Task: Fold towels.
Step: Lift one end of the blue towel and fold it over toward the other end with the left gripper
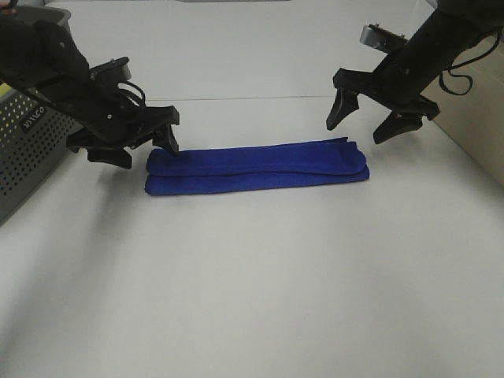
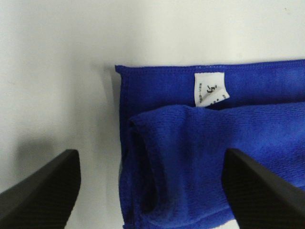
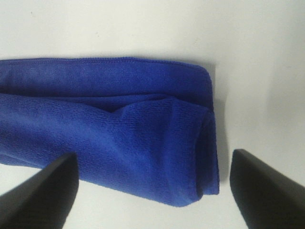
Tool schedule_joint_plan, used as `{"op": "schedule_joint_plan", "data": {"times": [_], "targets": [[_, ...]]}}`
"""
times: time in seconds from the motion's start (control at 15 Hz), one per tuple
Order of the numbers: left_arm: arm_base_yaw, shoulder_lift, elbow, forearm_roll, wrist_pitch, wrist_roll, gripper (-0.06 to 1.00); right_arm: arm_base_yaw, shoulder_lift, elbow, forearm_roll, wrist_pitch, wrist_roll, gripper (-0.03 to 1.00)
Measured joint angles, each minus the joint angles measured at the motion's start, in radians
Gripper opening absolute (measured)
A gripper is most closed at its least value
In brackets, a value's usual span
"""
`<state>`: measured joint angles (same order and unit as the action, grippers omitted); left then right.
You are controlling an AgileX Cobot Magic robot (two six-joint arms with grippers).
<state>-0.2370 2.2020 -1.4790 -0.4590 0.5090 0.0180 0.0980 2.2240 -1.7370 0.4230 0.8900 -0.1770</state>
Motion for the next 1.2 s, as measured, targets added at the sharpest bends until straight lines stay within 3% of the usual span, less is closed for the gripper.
{"op": "schedule_joint_plan", "data": {"times": [0.13,0.4,0.53,0.67,0.73,0.87,1.2], "targets": [[0.000,0.024,0.000,-0.031,0.018,0.000,0.77,0.000,-0.001,0.000,-0.003,0.011,0.000,0.82],[0.001,0.060,-0.013,-0.200,-0.009,0.004,0.72,0.000,-0.001,0.000,-0.006,0.015,0.000,0.82],[0.002,0.075,-0.022,-0.222,-0.002,0.004,0.50,0.000,-0.001,0.000,-0.006,0.015,0.000,0.82],[0.002,0.081,-0.032,-0.222,0.008,0.004,0.17,0.000,-0.001,0.000,-0.006,0.015,0.000,0.82],[0.002,0.081,-0.045,-0.206,0.011,0.004,0.08,0.000,-0.001,0.000,-0.006,0.015,0.000,0.82],[0.003,0.080,-0.067,-0.141,0.034,0.002,0.09,0.000,-0.001,0.000,-0.006,0.015,0.000,0.82],[0.022,0.007,-0.262,0.191,0.306,-0.152,0.09,0.000,-0.001,0.000,-0.008,0.034,0.000,0.82]]}}
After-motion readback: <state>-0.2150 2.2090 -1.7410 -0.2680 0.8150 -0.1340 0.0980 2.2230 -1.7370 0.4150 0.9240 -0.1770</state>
